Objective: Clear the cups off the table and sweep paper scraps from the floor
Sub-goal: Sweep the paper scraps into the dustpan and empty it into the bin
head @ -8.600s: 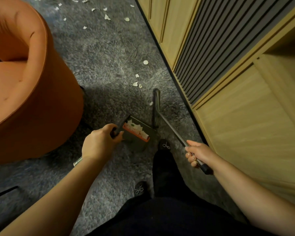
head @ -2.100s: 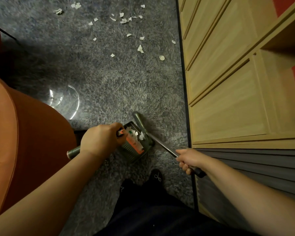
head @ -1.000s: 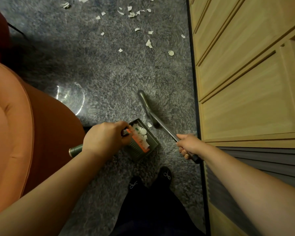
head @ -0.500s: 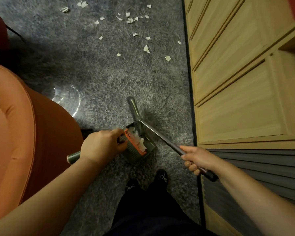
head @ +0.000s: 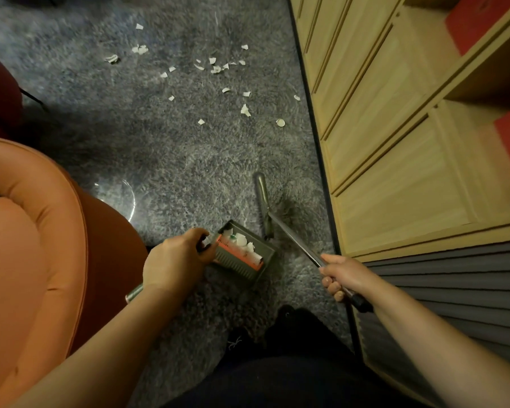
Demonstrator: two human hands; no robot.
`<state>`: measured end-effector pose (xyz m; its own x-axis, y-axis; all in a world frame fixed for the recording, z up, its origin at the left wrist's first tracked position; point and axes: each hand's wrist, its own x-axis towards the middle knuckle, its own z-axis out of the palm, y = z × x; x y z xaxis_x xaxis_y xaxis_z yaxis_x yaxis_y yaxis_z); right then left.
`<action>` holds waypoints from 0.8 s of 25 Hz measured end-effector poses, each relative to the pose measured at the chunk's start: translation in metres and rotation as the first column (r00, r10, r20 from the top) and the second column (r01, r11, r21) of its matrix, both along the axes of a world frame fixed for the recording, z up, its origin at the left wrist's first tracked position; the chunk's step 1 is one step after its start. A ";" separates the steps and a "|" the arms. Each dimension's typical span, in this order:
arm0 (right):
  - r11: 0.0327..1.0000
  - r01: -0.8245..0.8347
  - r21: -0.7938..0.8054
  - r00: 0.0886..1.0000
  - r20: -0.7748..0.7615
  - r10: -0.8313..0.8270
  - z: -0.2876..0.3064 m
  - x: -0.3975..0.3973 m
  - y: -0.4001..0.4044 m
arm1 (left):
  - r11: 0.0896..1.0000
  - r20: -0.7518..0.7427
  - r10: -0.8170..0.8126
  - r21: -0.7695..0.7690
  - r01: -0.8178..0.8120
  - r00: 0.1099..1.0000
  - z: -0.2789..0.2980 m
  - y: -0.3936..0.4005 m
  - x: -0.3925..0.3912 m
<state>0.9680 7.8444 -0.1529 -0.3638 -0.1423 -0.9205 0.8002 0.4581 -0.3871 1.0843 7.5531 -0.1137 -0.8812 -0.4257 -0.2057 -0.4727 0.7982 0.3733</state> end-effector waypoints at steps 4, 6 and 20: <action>0.996 0.084 -0.034 0.996 -0.025 -0.085 0.002 -0.008 -0.008 | 0.999 -0.051 0.029 -0.023 -0.030 0.998 0.011 -0.014 -0.013; 0.993 0.110 -0.045 0.993 -0.030 -0.111 0.003 -0.023 -0.014 | 0.999 -0.083 0.027 -0.037 -0.030 0.996 0.014 -0.022 -0.032; 0.998 0.044 -0.047 0.997 -0.063 -0.047 0.022 -0.259 -0.088 | 0.987 -0.177 0.056 -0.140 -0.081 0.983 0.037 -0.083 -0.240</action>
<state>0.7087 7.7563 -0.1304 -0.4287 -0.1651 -0.8882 0.7928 0.4026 -0.4575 0.8445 7.4702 -0.0767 -0.8657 -0.5003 0.0146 -0.4671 0.8180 0.3357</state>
